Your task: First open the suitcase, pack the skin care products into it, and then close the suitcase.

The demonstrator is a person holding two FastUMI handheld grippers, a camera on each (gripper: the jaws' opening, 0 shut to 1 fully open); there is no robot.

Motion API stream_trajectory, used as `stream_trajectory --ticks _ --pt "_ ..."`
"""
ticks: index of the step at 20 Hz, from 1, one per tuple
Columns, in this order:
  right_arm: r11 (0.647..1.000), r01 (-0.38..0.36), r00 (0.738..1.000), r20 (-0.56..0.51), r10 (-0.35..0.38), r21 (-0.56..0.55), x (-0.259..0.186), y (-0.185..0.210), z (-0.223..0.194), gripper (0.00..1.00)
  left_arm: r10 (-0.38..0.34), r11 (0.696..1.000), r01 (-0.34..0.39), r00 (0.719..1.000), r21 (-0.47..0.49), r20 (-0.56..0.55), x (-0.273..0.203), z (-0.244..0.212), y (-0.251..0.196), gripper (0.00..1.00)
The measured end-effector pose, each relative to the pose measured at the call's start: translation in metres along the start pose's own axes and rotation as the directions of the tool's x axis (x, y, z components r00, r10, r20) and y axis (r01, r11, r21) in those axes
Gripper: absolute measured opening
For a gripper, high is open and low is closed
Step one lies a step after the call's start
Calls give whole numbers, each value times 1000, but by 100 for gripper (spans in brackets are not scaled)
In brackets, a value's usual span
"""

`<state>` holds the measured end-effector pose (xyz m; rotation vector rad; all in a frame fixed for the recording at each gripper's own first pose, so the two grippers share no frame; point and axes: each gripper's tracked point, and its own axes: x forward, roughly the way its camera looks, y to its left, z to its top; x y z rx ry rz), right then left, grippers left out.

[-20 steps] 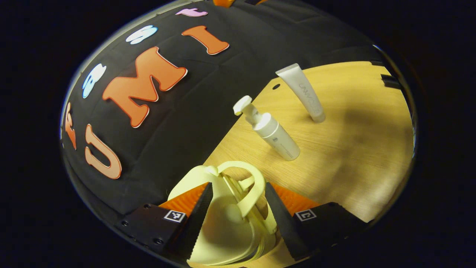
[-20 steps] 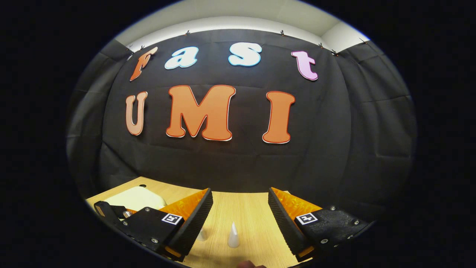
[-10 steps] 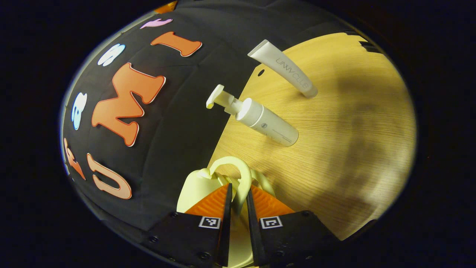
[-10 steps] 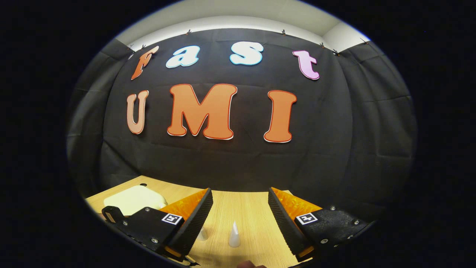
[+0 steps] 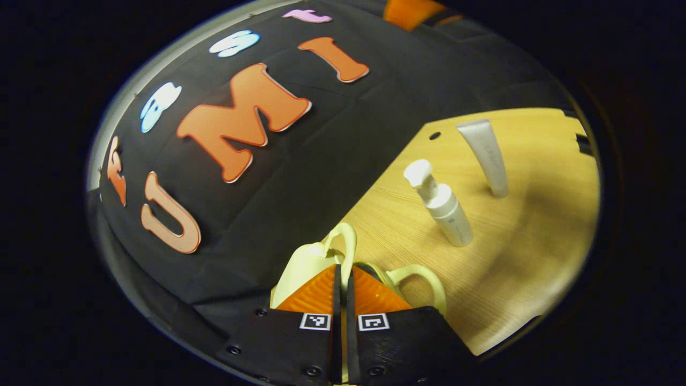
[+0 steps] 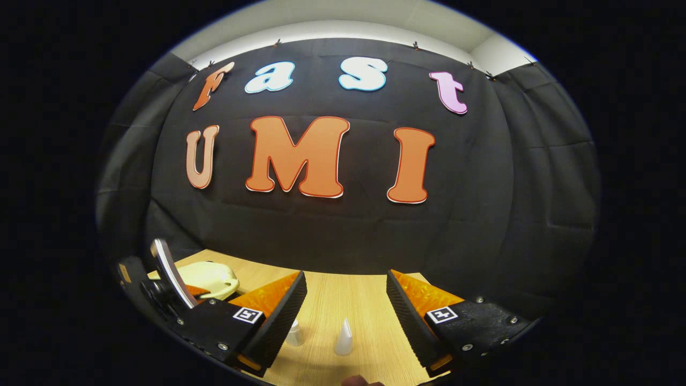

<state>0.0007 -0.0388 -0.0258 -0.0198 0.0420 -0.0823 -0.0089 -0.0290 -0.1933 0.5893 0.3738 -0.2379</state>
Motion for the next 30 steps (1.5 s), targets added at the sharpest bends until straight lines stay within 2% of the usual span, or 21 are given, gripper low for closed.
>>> stream_trajectory --ticks 5,11,15,21,25,30 --pt "1000 -17 1000 -1 17 -15 5 15 3 95 60 984 -58 998 -166 8 -9 11 62 5" --pt "999 -26 1000 -11 26 -19 8 32 2 95 96 935 -85 995 -344 16 -22 -2 129 4" --pt "999 -27 1000 -12 27 -28 10 44 3 95 140 906 -123 990 -404 11 -25 -16 172 5" --pt "999 -18 1000 -13 18 -35 11 63 6 95 195 838 -180 981 -516 -25 -29 -58 246 5" --pt "999 3 1000 -9 -3 -39 12 77 9 95 173 784 -154 985 -602 -27 -27 -88 276 4" --pt "998 35 999 -3 -35 -42 12 99 13 95 155 769 -141 987 -624 -33 -21 -129 307 4"
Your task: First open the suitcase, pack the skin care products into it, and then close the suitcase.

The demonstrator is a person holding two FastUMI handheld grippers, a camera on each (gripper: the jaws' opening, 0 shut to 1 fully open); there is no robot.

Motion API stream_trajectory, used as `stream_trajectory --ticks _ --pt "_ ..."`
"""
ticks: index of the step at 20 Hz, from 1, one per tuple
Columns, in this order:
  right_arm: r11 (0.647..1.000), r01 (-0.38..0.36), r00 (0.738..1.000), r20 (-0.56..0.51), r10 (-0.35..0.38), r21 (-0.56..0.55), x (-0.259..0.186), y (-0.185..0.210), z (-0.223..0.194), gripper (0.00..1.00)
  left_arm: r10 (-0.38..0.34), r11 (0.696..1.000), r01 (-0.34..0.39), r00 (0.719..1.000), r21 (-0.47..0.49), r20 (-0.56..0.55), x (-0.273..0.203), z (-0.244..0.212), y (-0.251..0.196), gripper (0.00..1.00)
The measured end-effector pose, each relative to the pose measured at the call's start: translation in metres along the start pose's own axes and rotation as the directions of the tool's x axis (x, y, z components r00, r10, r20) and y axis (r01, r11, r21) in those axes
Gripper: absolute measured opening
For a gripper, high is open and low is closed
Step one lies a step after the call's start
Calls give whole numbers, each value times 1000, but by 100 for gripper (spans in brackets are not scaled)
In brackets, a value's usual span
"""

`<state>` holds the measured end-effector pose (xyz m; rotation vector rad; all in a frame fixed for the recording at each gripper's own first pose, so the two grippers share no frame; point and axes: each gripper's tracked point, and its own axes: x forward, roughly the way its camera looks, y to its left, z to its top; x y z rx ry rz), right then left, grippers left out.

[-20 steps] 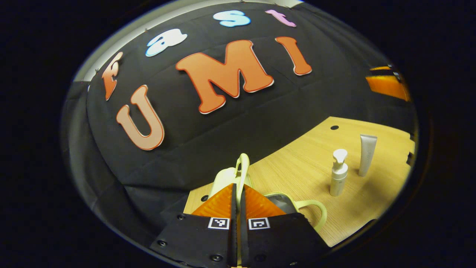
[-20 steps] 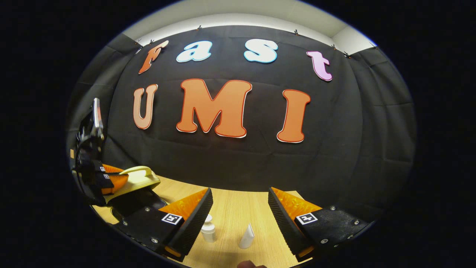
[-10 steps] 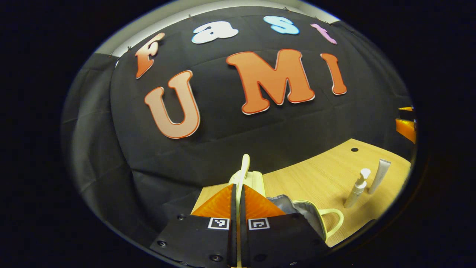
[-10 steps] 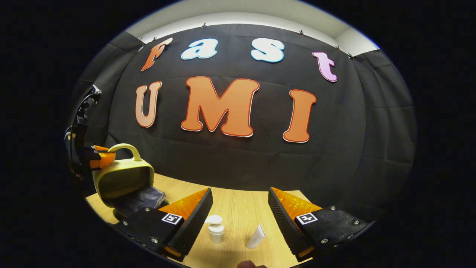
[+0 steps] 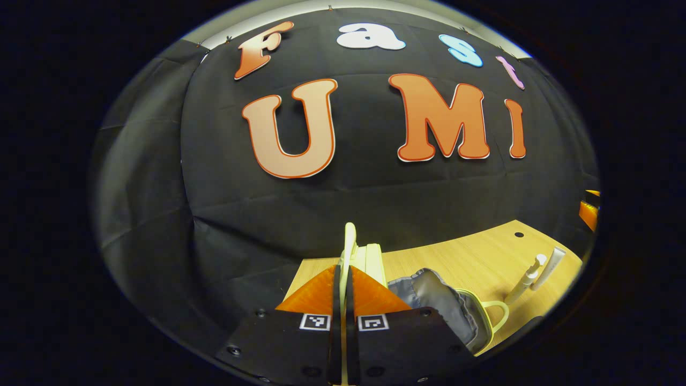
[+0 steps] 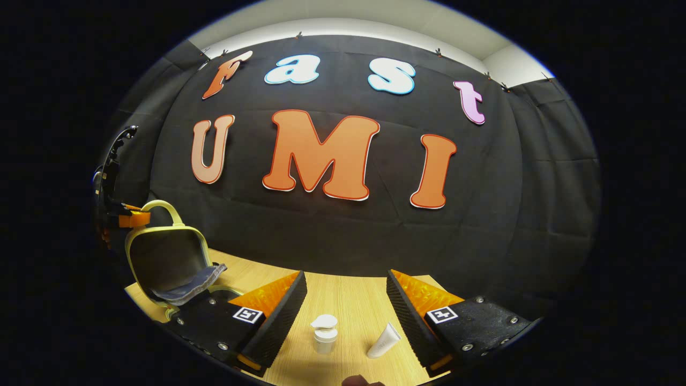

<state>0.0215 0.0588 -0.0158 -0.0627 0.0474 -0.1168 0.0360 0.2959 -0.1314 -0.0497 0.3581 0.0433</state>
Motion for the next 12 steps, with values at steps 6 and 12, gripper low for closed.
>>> stream_trajectory --ticks 6,12 --pt "1000 3 999 -35 -2 29 0 26 -2 95 -10 997 6 998 -75 -55 16 -32 54 4" --pt "999 21 999 -41 -19 47 -5 34 5 95 6 990 -23 992 -140 -124 33 -76 108 4"
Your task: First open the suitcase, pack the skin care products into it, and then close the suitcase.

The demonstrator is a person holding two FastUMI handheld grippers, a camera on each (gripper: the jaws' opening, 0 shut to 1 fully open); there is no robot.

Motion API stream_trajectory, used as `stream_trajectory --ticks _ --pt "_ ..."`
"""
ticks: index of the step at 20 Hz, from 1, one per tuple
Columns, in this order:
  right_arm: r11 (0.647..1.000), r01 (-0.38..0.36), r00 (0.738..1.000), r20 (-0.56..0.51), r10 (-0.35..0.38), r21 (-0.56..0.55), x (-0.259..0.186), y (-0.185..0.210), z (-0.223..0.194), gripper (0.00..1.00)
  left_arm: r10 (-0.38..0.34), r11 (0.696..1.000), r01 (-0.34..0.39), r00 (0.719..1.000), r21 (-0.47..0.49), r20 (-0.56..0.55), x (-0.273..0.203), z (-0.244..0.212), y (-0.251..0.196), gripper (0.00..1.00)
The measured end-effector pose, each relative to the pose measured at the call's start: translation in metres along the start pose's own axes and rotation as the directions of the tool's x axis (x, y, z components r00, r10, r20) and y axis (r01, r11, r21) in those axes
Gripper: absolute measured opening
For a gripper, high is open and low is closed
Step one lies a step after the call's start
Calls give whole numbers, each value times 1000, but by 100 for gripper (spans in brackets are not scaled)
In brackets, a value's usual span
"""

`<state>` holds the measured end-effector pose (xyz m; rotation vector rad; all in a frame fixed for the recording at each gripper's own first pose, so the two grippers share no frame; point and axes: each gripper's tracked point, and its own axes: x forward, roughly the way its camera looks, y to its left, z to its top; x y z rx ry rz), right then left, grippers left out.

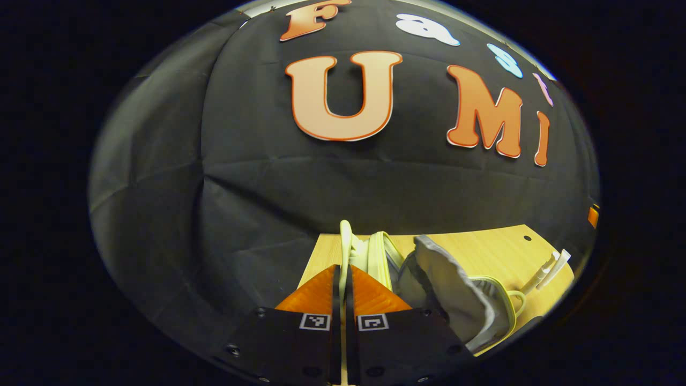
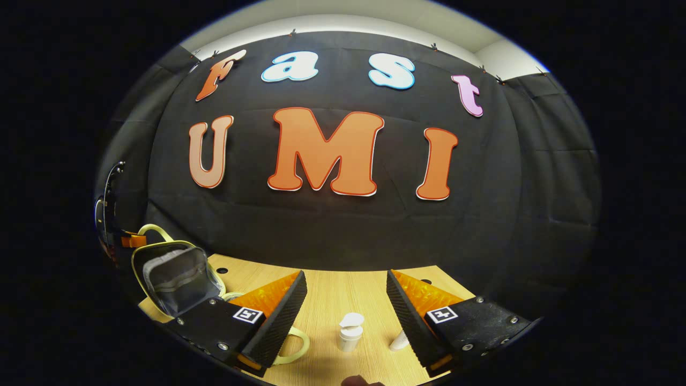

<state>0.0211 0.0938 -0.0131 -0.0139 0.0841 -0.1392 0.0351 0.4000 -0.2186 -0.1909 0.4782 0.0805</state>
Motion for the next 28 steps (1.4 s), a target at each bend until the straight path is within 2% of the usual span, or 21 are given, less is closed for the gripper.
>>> stream_trajectory --ticks 5,8,13,17,18,19,20,21,23,24,26,28 --pt "1000 9 1000 -15 -9 -4 2 5 -3 96 34 997 -40 996 -66 -84 14 -43 41 5" --pt "1000 17 1000 -20 -18 -9 3 6 -4 95 58 993 -74 984 -87 -167 24 -80 66 4" --pt "999 33 998 -54 -33 1 3 0 -15 95 79 983 -128 941 -130 -330 29 -152 90 5" --pt "999 49 996 -75 -48 5 2 -8 -23 95 100 978 -165 913 -132 -396 27 -188 100 5" --pt "999 51 996 -77 -50 5 2 -10 -23 95 112 976 -180 902 -126 -417 24 -194 103 13" --pt "999 51 996 -77 -50 5 2 -10 -23 95 155 972 -216 891 -97 -428 22 -201 109 14" --pt "999 54 996 -77 -53 4 2 -12 -24 95 197 965 -252 881 -73 -430 22 -205 116 19" --pt "999 52 996 -80 -51 9 3 -13 -26 95 206 961 -265 878 -80 -432 22 -207 113 24" --pt "999 49 995 -87 -47 18 4 -16 -30 96 261 948 -311 875 -61 -409 14 -199 109 55" --pt "999 51 995 -89 -49 20 5 -20 -33 95 275 945 -323 879 -61 -389 13 -199 105 71" --pt "999 46 996 -81 -45 21 8 -28 -33 95 280 944 -319 908 -79 -311 13 -180 84 80" --pt "999 45 997 -67 -44 12 12 -41 -34 95 283 950 -304 936 -72 -210 7 -149 65 99"
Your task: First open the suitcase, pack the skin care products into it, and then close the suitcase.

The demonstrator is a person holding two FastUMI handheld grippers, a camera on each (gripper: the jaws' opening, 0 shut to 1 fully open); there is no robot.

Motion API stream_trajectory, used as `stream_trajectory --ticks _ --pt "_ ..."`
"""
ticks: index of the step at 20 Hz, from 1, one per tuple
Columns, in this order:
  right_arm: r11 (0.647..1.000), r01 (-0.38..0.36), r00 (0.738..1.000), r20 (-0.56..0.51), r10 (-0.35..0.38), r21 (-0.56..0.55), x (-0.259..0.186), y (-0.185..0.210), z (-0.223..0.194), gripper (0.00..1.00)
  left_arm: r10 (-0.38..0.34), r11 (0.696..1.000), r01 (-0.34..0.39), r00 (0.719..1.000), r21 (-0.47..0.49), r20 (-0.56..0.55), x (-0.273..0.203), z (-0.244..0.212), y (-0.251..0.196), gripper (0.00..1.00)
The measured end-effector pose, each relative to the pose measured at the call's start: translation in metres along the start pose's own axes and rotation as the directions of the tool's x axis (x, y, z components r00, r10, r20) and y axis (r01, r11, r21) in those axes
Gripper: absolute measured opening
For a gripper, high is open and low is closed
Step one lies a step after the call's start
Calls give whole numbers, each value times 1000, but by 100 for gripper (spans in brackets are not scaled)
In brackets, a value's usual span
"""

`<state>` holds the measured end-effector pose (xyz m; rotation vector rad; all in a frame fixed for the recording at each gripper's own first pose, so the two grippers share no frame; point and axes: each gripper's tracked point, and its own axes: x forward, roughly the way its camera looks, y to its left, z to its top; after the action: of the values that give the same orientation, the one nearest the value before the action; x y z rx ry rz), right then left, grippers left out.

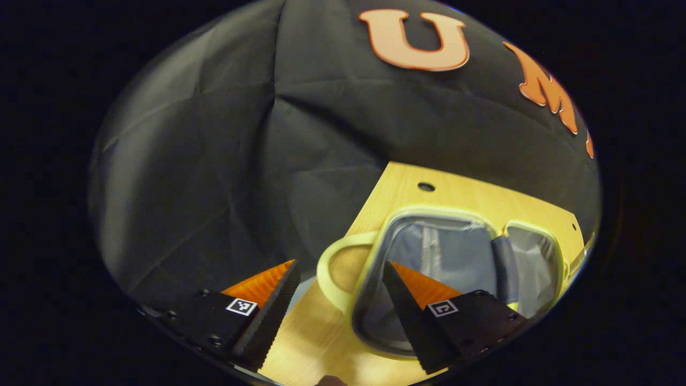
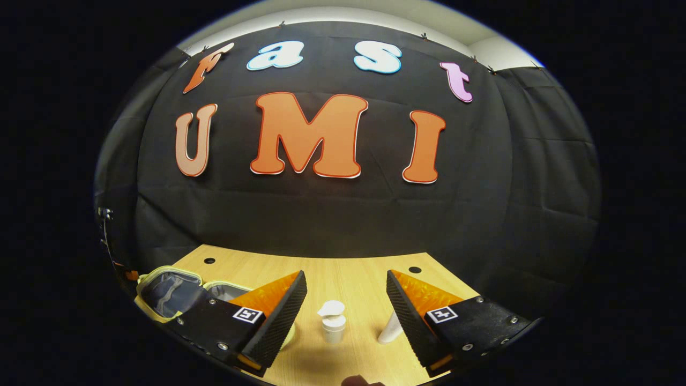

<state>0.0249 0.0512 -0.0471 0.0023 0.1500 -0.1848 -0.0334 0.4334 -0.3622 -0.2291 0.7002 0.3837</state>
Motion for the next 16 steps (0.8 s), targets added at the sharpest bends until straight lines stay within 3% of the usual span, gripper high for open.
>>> stream_trajectory --ticks 7,16 --pt "999 -32 999 10 33 -24 22 -45 -9 95 -123 988 94 960 126 251 -83 71 -91 99" --pt "992 -103 993 41 106 -74 37 -80 -20 96 -239 963 162 887 216 395 -144 111 -210 98"
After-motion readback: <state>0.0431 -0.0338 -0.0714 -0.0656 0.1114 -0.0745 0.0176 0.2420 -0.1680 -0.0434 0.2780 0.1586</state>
